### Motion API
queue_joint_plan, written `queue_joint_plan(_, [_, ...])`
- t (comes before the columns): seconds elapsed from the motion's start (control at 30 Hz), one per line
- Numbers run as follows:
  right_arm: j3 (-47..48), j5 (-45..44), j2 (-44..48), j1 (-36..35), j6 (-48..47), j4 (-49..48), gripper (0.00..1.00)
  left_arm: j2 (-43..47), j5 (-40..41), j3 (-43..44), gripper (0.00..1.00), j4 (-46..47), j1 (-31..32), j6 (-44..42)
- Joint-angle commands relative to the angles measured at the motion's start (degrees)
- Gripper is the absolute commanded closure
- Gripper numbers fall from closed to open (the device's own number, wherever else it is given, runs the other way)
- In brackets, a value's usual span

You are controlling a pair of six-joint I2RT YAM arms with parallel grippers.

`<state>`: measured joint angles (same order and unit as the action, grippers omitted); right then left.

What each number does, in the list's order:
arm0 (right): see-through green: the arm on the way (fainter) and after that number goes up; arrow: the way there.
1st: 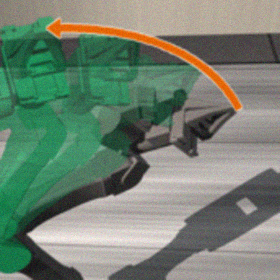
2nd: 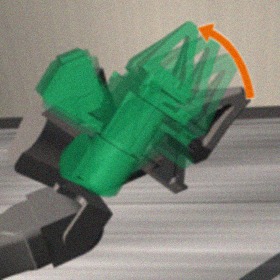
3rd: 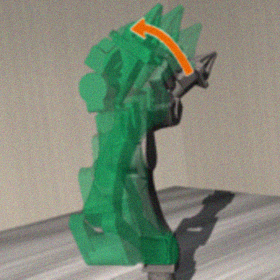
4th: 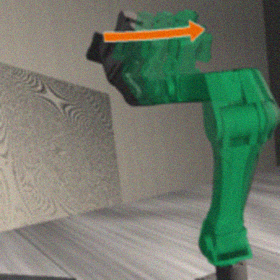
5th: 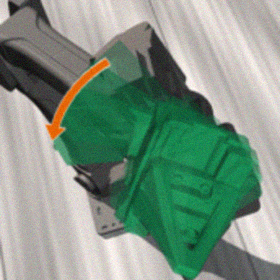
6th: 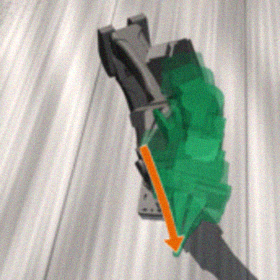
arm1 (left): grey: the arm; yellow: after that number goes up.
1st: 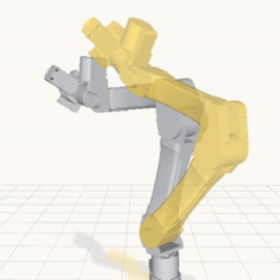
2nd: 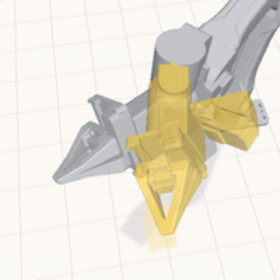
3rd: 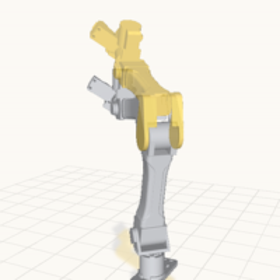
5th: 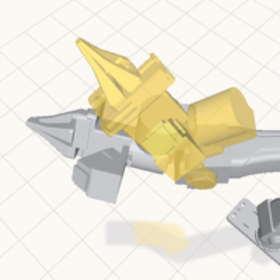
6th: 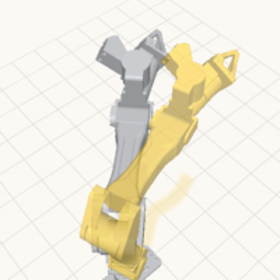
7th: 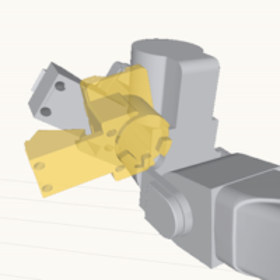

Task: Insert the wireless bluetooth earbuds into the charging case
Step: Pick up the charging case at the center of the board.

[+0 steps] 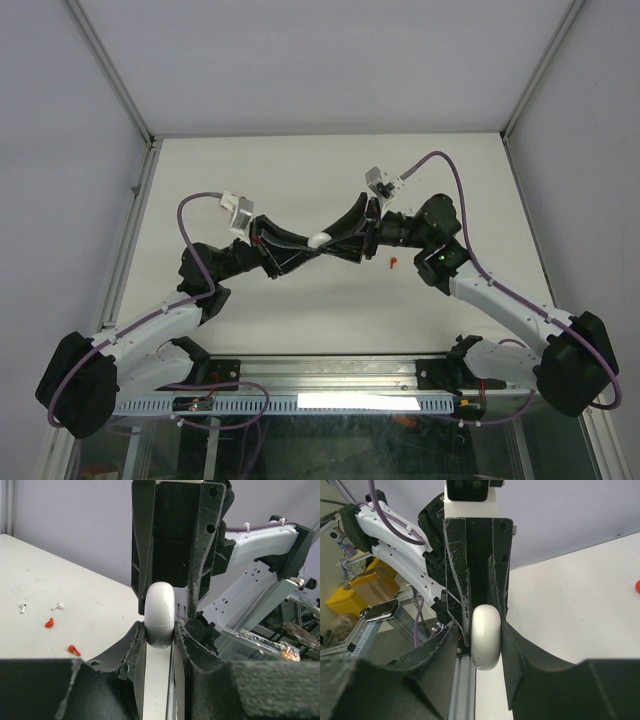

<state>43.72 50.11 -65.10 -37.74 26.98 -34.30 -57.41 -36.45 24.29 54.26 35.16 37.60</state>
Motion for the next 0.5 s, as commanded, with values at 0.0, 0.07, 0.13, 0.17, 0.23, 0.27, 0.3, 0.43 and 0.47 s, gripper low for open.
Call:
queue_joint_plan(0.0, [2.76,1.66,0.51,0.13,-0.7,-0.59,0.63,0.06,-2.2,2.93,1.0,-0.64,-0.11,-1.7])
queue_joint_plan(0.07, [2.91,1.95,0.5,0.2,-0.66,-0.59,0.75,0.02,-2.92,3.39,1.0,-1.89,-0.1,-2.22])
queue_joint_plan(0.13, [3.04,2.52,0.5,0.2,-0.62,-0.58,0.86,0.06,-3.75,3.85,1.0,-3.61,-0.14,-3.03])
queue_joint_plan(0.17, [3.1,2.87,0.5,0.15,-0.62,-0.59,0.9,0.22,-4.0,3.9,1.0,-4.32,-0.15,-3.47])
queue_joint_plan(0.23, [3.16,3.58,0.29,0.07,-0.55,-0.94,0.96,0.63,-4.11,3.88,1.0,-5.02,-0.14,-3.68])
queue_joint_plan(0.27, [3.13,3.75,0.2,-0.07,-0.41,-1.16,0.97,0.94,-3.89,3.71,0.98,-5.13,-0.09,-3.68])
queue_joint_plan(0.3, [3.06,3.74,0.16,-0.23,-0.5,-1.26,0.97,1.12,-3.71,3.74,0.94,-5.16,-0.09,-3.64])
queue_joint_plan(0.43, [2.9,3.42,-0.17,-1.12,-0.69,-2.12,0.98,1.09,-2.44,4.03,0.86,-5.54,-0.09,-3.07])
queue_joint_plan(0.47, [2.92,3.3,-0.26,-1.36,-0.7,-2.44,0.98,1.07,-2.26,4.33,0.84,-6.45,-0.09,-3.33])
